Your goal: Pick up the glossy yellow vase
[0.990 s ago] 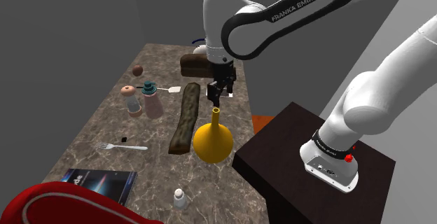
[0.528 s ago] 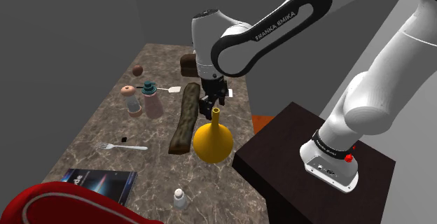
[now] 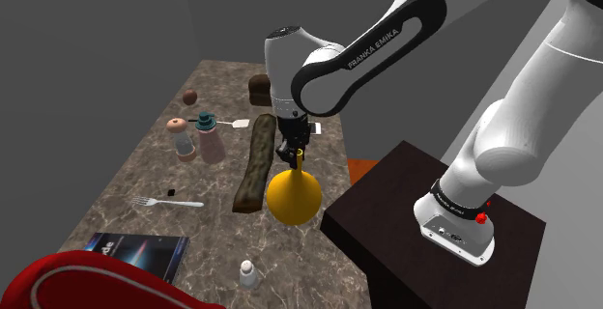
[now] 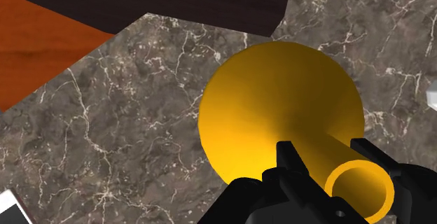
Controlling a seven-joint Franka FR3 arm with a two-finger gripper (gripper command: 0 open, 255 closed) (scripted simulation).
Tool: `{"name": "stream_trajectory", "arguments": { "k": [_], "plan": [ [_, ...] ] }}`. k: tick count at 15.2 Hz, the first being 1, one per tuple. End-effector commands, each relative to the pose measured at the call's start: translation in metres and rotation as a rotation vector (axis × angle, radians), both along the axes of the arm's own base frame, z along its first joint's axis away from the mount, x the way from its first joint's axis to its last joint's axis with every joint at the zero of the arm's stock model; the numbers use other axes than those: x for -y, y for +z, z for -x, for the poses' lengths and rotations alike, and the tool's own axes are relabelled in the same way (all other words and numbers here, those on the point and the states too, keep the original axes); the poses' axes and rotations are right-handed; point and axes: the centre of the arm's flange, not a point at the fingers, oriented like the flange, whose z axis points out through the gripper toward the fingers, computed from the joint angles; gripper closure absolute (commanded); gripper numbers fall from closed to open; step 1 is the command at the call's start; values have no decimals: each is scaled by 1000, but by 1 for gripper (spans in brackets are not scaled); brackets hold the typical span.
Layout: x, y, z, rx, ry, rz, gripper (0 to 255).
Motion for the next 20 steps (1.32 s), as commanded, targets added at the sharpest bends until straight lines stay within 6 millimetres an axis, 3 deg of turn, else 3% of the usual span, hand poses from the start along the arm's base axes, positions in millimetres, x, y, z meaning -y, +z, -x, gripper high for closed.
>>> {"name": "stream_trajectory", "arguments": {
  "k": [1,7,20],
  "plan": [
    [0,0,0,0,0,0,255],
    [0,-1,0,0,0,0,255],
    [0,68,0,0,0,0,255]
  ]
}}
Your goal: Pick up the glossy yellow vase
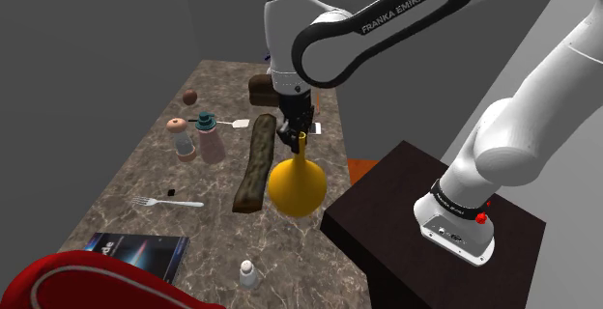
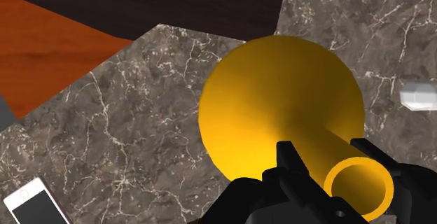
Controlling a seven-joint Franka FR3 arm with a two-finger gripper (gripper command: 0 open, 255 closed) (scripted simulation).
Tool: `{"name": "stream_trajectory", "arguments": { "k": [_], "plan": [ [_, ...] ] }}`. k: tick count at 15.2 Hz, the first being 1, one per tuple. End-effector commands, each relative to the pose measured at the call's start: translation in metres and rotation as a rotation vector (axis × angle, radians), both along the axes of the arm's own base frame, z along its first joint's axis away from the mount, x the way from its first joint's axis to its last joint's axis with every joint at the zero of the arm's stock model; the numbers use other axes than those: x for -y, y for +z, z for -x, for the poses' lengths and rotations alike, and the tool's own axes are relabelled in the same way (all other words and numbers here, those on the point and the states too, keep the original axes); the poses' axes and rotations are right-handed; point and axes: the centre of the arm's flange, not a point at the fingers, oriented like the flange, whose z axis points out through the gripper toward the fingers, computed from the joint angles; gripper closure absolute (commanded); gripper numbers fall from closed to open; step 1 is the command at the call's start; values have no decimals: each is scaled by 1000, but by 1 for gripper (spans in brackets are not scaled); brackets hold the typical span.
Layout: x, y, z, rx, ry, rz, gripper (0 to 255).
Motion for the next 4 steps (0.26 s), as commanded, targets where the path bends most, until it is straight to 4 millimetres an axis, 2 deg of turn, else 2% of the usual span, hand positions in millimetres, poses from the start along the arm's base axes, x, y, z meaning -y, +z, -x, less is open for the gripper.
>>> {"name": "stream_trajectory", "arguments": {
  "k": [1,4],
  "plan": [
    [-1,11,-1,1,0,0,255],
    [-1,17,-1,1,0,0,255]
  ]
}}
